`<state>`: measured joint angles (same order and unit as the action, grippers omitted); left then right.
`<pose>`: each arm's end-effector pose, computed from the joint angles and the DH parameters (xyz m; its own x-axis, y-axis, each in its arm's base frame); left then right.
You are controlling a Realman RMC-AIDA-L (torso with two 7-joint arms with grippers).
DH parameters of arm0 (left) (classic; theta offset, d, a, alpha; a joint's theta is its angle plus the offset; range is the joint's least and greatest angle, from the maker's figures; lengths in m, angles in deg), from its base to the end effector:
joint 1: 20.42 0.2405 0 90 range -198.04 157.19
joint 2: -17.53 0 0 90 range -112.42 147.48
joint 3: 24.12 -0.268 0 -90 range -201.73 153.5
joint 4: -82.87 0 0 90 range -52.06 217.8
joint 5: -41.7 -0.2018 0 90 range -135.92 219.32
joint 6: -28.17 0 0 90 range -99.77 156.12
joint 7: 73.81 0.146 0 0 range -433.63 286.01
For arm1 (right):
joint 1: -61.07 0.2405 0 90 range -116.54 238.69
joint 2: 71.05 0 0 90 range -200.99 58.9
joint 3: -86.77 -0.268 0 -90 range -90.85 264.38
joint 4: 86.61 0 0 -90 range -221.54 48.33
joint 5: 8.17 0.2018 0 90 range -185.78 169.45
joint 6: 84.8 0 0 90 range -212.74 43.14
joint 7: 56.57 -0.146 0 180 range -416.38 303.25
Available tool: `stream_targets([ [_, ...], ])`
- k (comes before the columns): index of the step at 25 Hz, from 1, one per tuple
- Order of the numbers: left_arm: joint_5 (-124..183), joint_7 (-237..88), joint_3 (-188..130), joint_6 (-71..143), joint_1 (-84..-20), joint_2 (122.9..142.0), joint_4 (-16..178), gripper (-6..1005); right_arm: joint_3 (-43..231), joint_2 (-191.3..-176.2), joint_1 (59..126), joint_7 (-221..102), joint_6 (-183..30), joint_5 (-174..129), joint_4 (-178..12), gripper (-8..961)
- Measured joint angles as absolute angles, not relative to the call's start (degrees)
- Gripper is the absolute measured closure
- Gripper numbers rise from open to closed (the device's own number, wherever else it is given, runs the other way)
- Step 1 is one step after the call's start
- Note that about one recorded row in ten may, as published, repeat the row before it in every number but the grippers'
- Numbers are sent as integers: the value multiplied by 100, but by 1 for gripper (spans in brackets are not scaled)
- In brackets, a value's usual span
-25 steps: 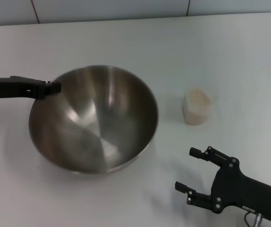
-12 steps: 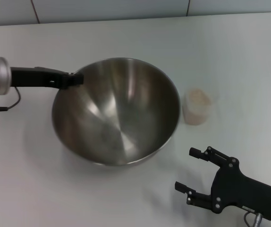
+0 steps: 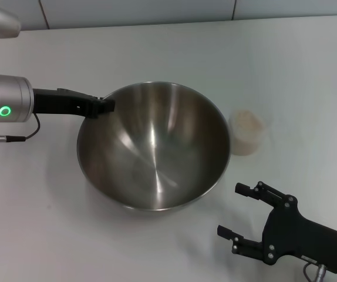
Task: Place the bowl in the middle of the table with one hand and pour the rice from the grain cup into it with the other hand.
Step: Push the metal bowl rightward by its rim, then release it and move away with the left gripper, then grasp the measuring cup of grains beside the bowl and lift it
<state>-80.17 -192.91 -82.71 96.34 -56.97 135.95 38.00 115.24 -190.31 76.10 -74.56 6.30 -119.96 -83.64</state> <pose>-0.2398 0.3905 -0.0243 0.6692 0.6726 0.3160 0.7417 -0.6304 -0.2290 0.3215 0.1881 -0.0790 0.7862 0.0018 -0.6180 -0.3199 -0.8544 -0.4094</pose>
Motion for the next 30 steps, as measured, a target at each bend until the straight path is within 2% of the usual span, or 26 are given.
stream_targets([
  [8,-7855,-19208,-8241,9699,-5649,13586,3716,840,11524,-19032,7594,-7456,634,-11996,-8344,140],
  [13,-7439,-18849,-8225,10075,-5348,13562,3110,716,11524,-19031,7592,-7456,625,-11996,-8344,140],
  [17,-7076,-18559,-8213,10203,-4732,13557,2147,616,11524,-19032,7590,-7456,625,-11996,-8342,140],
  [21,-6192,-17267,-8213,10174,-3925,13587,1602,431,11518,-19032,7583,-7456,631,-11996,-8337,140],
  [25,-4343,-15308,-8219,10621,-3036,13580,2039,268,11509,-19032,7583,-7472,626,-11995,-8335,140],
  [28,-3361,-13674,-8165,11481,-2670,13551,2846,152,11495,-19031,7584,-7476,624,-11994,-8335,140],
  [30,-3237,-12924,-8037,11962,-2623,13532,3437,147,11454,-19031,7582,-7481,630,-11992,-8335,140],
])
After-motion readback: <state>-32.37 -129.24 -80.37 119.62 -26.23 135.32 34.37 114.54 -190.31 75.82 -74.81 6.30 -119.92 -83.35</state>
